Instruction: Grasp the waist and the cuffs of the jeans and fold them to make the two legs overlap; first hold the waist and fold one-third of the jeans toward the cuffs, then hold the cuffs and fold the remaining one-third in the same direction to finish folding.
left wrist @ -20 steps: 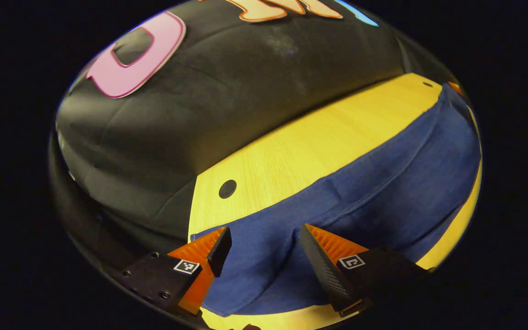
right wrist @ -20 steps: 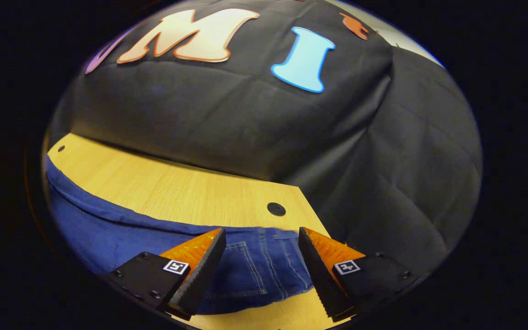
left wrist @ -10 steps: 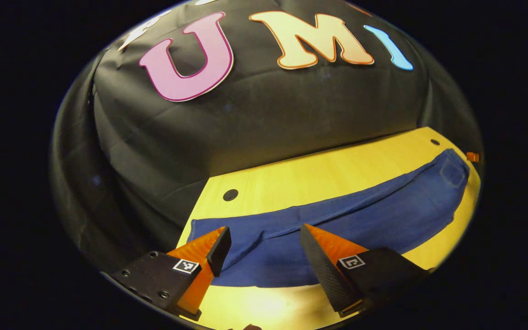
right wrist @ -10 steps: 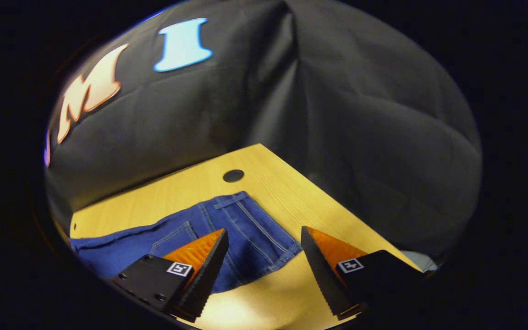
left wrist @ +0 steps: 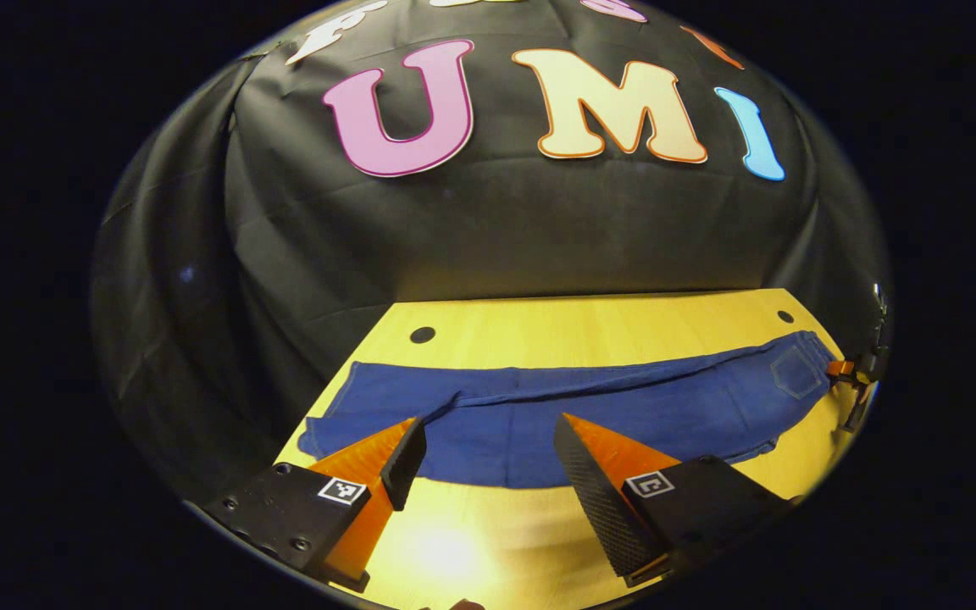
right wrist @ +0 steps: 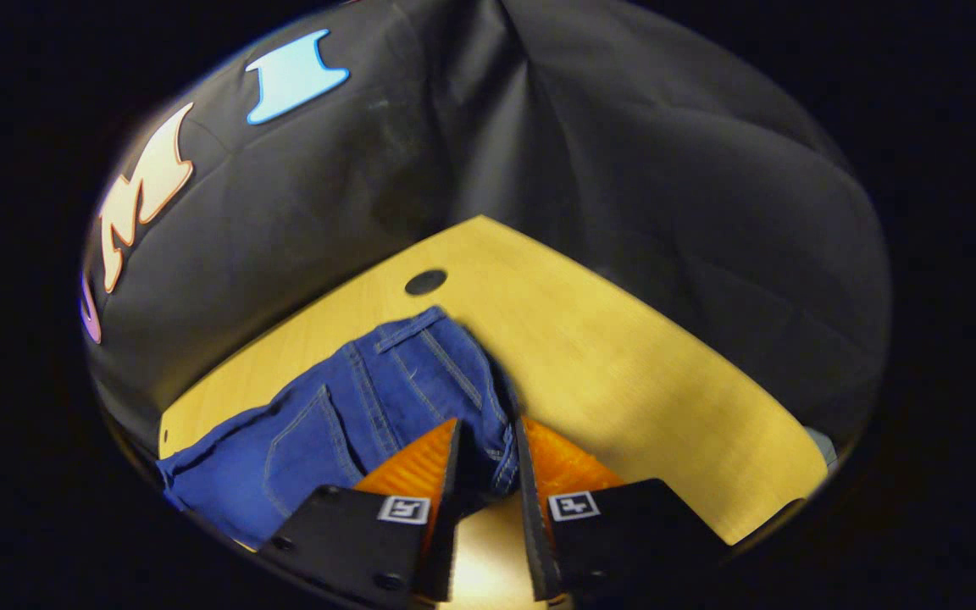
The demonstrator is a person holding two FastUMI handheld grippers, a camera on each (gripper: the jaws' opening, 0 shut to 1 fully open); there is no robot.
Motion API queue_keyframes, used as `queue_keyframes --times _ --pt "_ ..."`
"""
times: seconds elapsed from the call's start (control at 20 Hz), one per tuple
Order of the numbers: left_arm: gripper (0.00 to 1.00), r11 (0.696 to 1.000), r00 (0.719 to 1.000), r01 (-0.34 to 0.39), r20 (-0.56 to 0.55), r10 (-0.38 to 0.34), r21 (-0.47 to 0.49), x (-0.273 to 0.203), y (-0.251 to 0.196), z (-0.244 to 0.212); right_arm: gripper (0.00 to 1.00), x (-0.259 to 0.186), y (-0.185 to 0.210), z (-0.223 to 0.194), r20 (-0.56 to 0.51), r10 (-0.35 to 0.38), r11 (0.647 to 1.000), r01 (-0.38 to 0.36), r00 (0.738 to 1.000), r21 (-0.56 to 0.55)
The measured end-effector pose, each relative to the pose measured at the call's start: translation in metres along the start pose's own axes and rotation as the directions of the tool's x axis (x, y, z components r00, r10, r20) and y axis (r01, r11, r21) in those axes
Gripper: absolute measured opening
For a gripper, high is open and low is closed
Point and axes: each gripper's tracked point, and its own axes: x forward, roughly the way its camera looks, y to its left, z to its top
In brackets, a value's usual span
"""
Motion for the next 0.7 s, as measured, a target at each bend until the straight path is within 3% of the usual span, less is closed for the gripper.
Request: queue_keyframes --times 0.1,0.2,0.25,0.45,0.7 --pt "0.95 1.0 1.0 -0.001 0.01 0.001 -0.015 0.002 -0.001 0.004 0.09 -0.002 0.001 0.0 -0.025 -0.005 1.0 0.005 1.0 -0.017" --pt "0.95 1.0 1.0 -0.013 0.017 0.013 -0.017 -0.005 0.011 0.004 0.06 -0.004 0.005 0.006 -0.02 0.0 1.0 0.0 1.0 -0.003" --pt "1.0 1.0 0.999 -0.011 0.031 0.012 -0.018 -0.008 0.018 0.006 0.06 -0.008 0.007 0.013 -0.004 0.006 1.0 -0.006 1.0 0.011" --pt "0.95 0.998 0.999 0.015 0.047 -0.012 -0.065 -0.004 0.043 0.005 0.06 -0.043 0.026 0.04 0.107 0.06 0.996 -0.066 0.992 0.052" --pt "0.95 0.992 0.998 0.046 0.035 -0.042 -0.119 0.013 0.08 0.002 0.06 -0.102 0.032 0.053 0.24 0.159 0.987 -0.156 0.958 -0.029"
